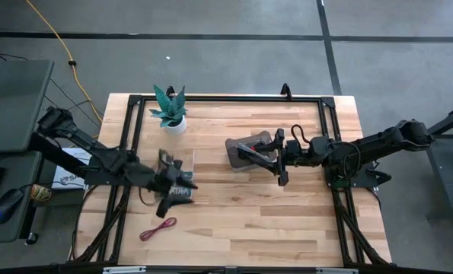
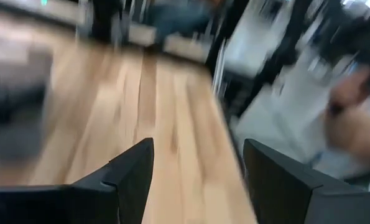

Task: Pick and place USB-C Cables
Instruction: Put the pink USB cable into the black bin

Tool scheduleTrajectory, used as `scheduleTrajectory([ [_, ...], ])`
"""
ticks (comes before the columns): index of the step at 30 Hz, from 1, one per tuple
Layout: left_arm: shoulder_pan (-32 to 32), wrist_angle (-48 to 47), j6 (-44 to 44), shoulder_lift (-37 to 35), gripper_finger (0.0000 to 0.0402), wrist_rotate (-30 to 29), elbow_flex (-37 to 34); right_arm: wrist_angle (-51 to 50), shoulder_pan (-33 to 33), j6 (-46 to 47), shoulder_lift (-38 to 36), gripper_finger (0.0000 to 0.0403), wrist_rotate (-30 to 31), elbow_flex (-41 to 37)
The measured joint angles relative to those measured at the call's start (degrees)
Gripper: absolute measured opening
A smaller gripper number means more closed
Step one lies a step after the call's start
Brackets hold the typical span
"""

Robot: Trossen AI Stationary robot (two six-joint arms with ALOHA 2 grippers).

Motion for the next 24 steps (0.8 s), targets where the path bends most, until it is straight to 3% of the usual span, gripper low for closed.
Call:
scheduleTrajectory([
  [7,-8.6,-41.7,-23.5,11.2,0.023,1.4,17.8,-1.0,0.0,0.0,0.0,0.0211,0.0,0.0],
  [11,-13.7,-57.0,-38.9,17.7,0.023,5.3,22.3,-1.0,0.0,0.0,0.0,0.0211,0.0,0.0],
  [15,-17.7,-61.3,-48.8,22.8,0.023,9.3,22.4,-1.3,0.0,0.0,0.0,0.0211,0.0,0.0],
  [24,-21.5,-58.4,-51.3,31.9,0.023,11.5,22.4,-1.3,0.0,-0.4,0.0,0.0211,0.0,0.0],
])
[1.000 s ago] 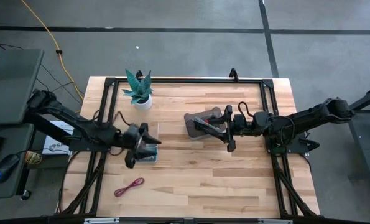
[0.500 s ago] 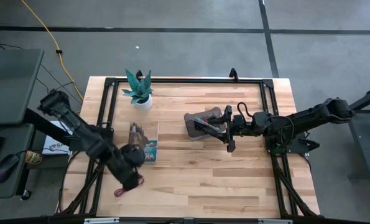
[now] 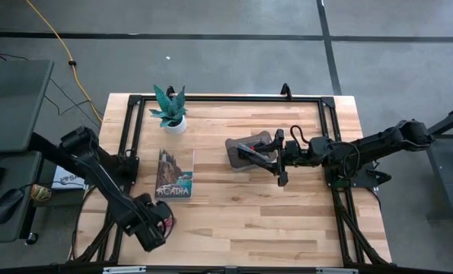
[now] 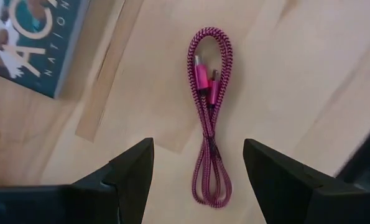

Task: Pick and place USB-C Cables
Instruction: Put the pink USB cable into the black bin

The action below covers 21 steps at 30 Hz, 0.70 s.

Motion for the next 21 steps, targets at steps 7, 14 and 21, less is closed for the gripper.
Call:
scheduleTrajectory([
  [7,-0.1,2.5,-0.4,6.5,0.023,2.9,0.0,-0.5,0.0,0.0,0.0,0.0211,0.0,0.0],
  [14,-0.1,4.6,0.1,12.0,0.0229,6.0,0.0,-1.3,0.0,0.0,0.0,0.0211,0.0,0.0],
  [21,0.0,7.5,1.3,13.8,0.0229,6.2,0.0,-1.3,0.0,0.0,0.0,0.0211,0.0,0.0],
])
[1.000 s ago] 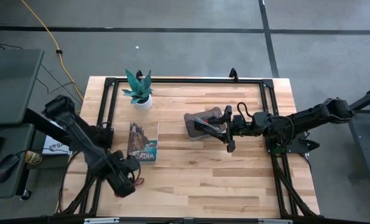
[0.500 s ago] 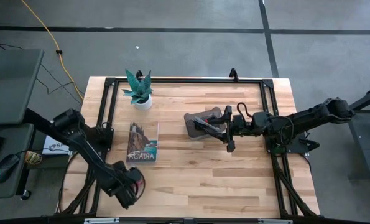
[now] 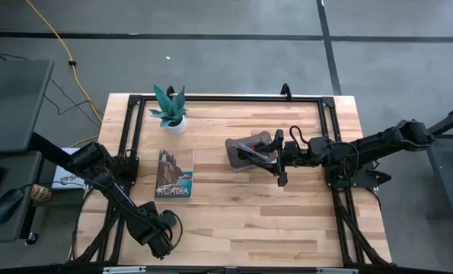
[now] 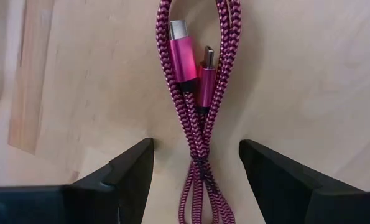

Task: Pick and place USB-C Cables
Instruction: Put the pink USB cable into the black bin

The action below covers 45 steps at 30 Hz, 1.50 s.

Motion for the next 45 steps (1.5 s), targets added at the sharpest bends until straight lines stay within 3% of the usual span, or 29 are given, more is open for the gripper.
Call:
scheduleTrajectory([
  [15,0.0,0.8,-2.5,0.2,0.0224,-0.6,0.0,0.0,0.0,0.0,0.0,0.0211,0.0,0.0],
  [21,0.0,0.7,-3.2,0.3,0.0171,-0.4,0.0,0.0,0.0,0.0,0.0,0.0211,0.0,0.0],
  [31,0.0,0.0,1.1,0.3,0.0016,-0.3,0.0,0.0,0.0,0.0,0.0,0.0211,0.0,0.0],
  [40,0.0,-0.2,2.9,0.3,0.0004,-0.1,0.0,0.0,0.0,0.0,0.0,0.0211,0.0,0.0],
  [45,0.8,-0.5,9.7,-0.6,0.0002,1.5,0.8,0.0,0.0,0.0,0.0,0.0211,0.0,0.0],
])
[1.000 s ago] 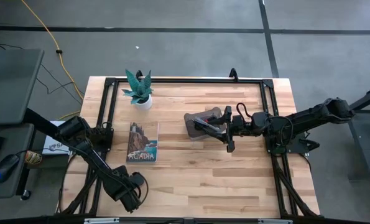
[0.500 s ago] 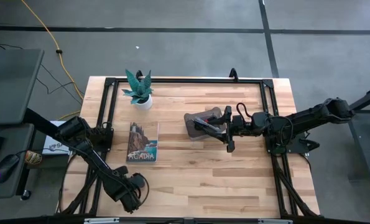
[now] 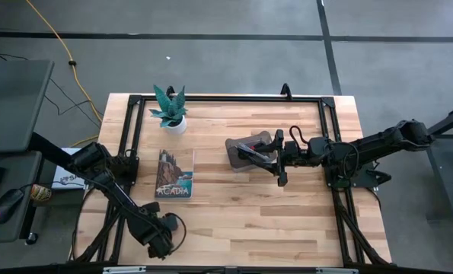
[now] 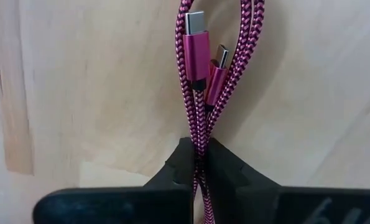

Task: Pick and place USB-C Cables
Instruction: Put the pink USB cable into the black bin

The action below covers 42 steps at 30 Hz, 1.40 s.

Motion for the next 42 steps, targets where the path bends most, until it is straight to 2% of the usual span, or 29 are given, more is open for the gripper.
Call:
scheduleTrajectory([
  [4,3.0,-0.1,8.5,-2.7,0.0001,-3.5,2.5,0.0,-0.1,0.0,0.0,0.0211,0.0,0.0],
  [9,8.7,2.4,23.1,-7.9,0.0001,-15.7,4.1,-0.1,-0.1,0.0,0.0,0.0211,0.0,0.0],
  [14,15.7,12.3,40.7,-13.2,0.0001,-25.3,4.4,-1.1,-0.1,0.0,0.0,0.0211,0.0,0.0],
  [18,21.7,24.3,53.7,-15.3,0.0,-25.0,4.4,-1.4,-0.1,0.0,0.0,0.0211,0.0,0.0],
  [23,28.6,38.1,64.6,-15.3,0.0,-16.2,3.8,-2.0,-0.1,0.1,0.0,0.0211,0.0,0.0],
  [27,33.2,49.7,67.5,-16.8,0.0,-10.1,-2.8,-2.2,-0.1,0.4,0.0,0.0211,0.0,0.0],
  [31,37.5,64.3,65.3,-22.7,0.0,-8.7,-14.7,-2.5,-0.1,0.4,0.0,0.0211,0.0,0.0],
  [37,41.2,90.4,57.7,-31.9,0.0,-10.9,-33.7,-2.2,-0.1,0.1,0.0,0.0211,0.3,0.0],
  [39,41.2,94.6,56.4,-33.9,0.0,-13.5,-37.6,-1.1,-0.1,0.0,0.0,0.0211,0.4,0.0],
  [42,41.2,96.2,55.2,-36.1,0.0,-15.2,-38.6,0.1,-0.1,0.1,0.0,0.0211,0.8,0.0],
])
